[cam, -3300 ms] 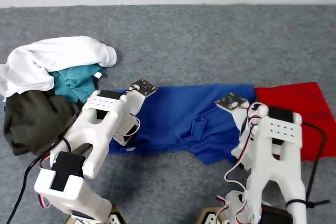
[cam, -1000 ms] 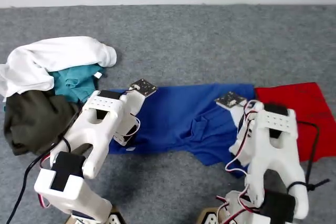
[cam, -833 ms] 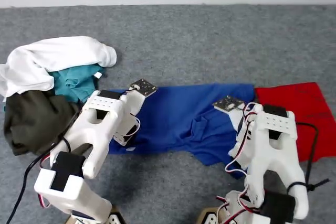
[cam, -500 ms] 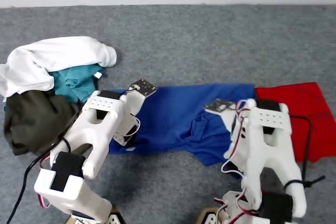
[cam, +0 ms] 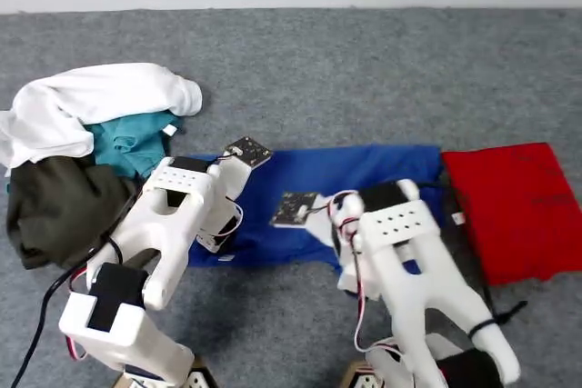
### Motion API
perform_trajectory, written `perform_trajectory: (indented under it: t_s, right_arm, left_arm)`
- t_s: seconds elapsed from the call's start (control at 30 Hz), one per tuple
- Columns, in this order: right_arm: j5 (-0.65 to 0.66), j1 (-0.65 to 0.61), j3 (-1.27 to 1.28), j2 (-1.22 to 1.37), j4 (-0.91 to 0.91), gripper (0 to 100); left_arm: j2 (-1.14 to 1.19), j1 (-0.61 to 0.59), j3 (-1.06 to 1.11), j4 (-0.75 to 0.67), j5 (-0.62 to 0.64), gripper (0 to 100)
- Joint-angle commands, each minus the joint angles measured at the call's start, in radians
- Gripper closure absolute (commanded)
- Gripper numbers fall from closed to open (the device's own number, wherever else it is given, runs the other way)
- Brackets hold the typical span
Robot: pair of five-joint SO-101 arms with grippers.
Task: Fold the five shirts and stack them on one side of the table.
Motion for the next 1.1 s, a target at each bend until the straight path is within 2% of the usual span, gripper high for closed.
perform_trajectory:
  t_s: [0.0, 0.17, 0.43, 0.73, 0.87, 1.07]
  right_arm:
    - [0.011, -0.047, 0.003, 0.031, -0.050, 89.2]
    - [0.012, -0.012, 0.006, 0.145, -0.189, 89.1]
    - [0.008, 0.005, -0.015, 0.340, -0.311, 89.1]
    - [0.015, 0.059, -0.012, 0.360, -0.348, 90.2]
    - [0.015, 0.093, 0.031, 0.360, -0.421, 97.8]
    - [0.014, 0.085, 0.026, 0.349, -0.355, 98.7]
  left_arm:
    - [0.017, 0.009, 0.004, -0.052, 0.005, 93]
    - [0.017, 0.009, 0.004, -0.052, 0.005, 93]
    - [0.017, 0.009, 0.004, -0.052, 0.005, 93]
    - [0.017, 0.009, 0.004, -0.052, 0.005, 93]
    - [0.017, 0.009, 0.004, -0.052, 0.005, 93]
    - [0.017, 0.009, 0.004, -0.052, 0.005, 93]
